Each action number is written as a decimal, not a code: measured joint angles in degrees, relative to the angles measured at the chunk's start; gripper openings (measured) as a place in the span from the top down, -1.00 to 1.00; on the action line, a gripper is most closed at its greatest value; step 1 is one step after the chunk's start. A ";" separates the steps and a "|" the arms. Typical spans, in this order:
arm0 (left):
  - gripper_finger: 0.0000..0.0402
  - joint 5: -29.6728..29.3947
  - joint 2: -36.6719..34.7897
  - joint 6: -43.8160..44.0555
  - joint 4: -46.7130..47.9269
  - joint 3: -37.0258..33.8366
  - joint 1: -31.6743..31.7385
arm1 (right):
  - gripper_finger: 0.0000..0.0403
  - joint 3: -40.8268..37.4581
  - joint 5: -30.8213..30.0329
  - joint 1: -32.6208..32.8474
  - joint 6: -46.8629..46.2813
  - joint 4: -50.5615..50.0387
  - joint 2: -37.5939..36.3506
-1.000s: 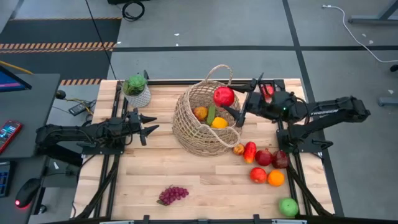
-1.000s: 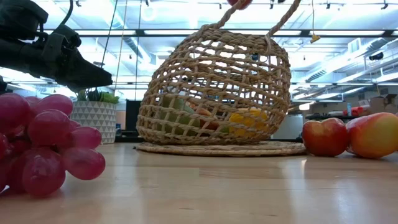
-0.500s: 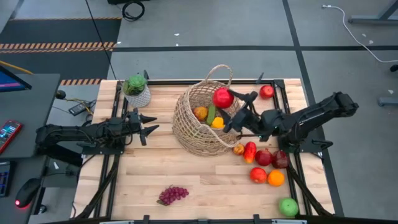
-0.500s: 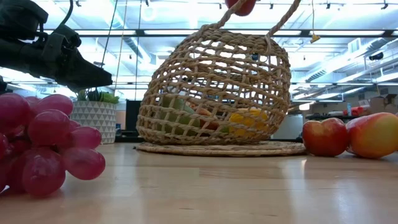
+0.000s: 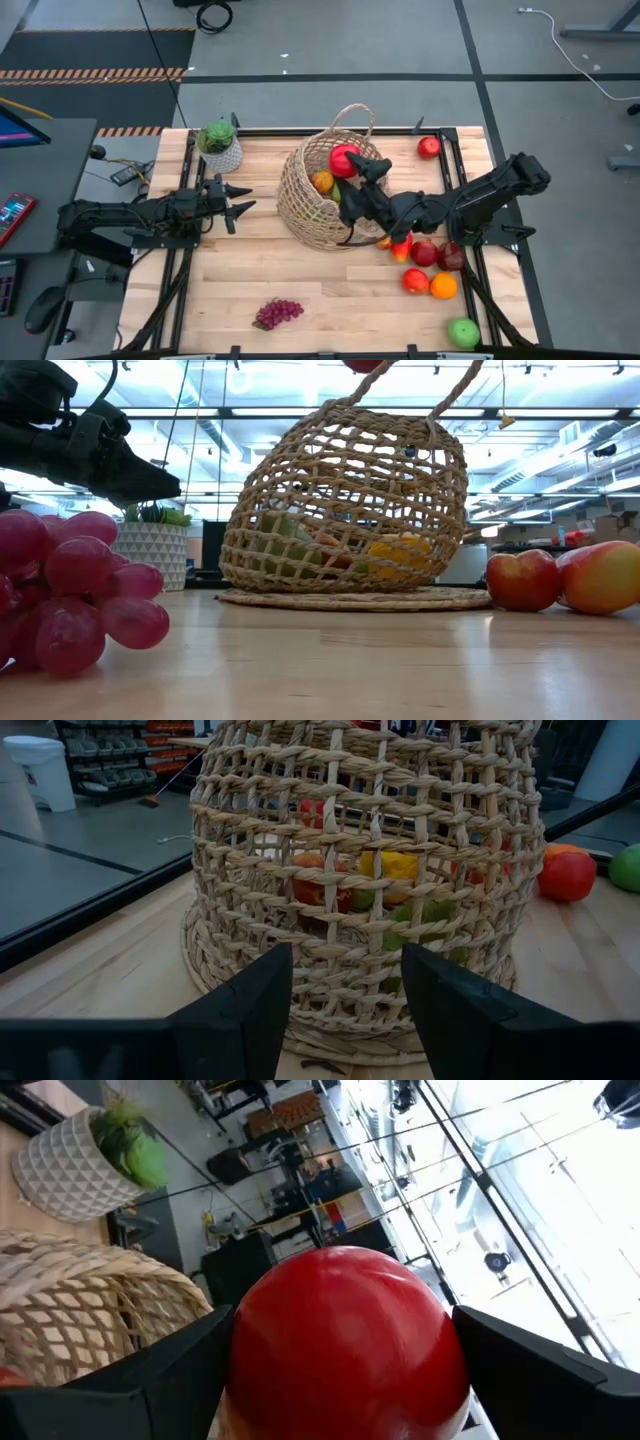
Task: Build produce basket
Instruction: Put the red apple into the brown basket, then put the red mango into the brown basket
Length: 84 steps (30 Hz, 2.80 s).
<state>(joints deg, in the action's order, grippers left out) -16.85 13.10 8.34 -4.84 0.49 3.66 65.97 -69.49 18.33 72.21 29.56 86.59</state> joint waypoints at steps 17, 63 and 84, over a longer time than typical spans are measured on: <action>0.03 -0.01 0.00 0.00 -0.01 0.00 0.00 | -0.83 0.44 -6.00 -3.90 -16.59 -5.86 -0.46; 0.02 0.01 0.00 -0.02 0.00 -0.02 0.01 | -0.83 -3.79 69.09 -33.11 -86.23 -49.25 -1.32; 0.02 0.01 0.00 -0.02 0.00 -0.02 0.02 | -0.93 10.87 65.35 -32.43 -87.24 -73.15 -2.07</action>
<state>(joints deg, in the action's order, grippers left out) -16.84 13.10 8.32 -4.84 0.47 3.68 76.84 -4.15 -14.10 -15.03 -43.59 84.52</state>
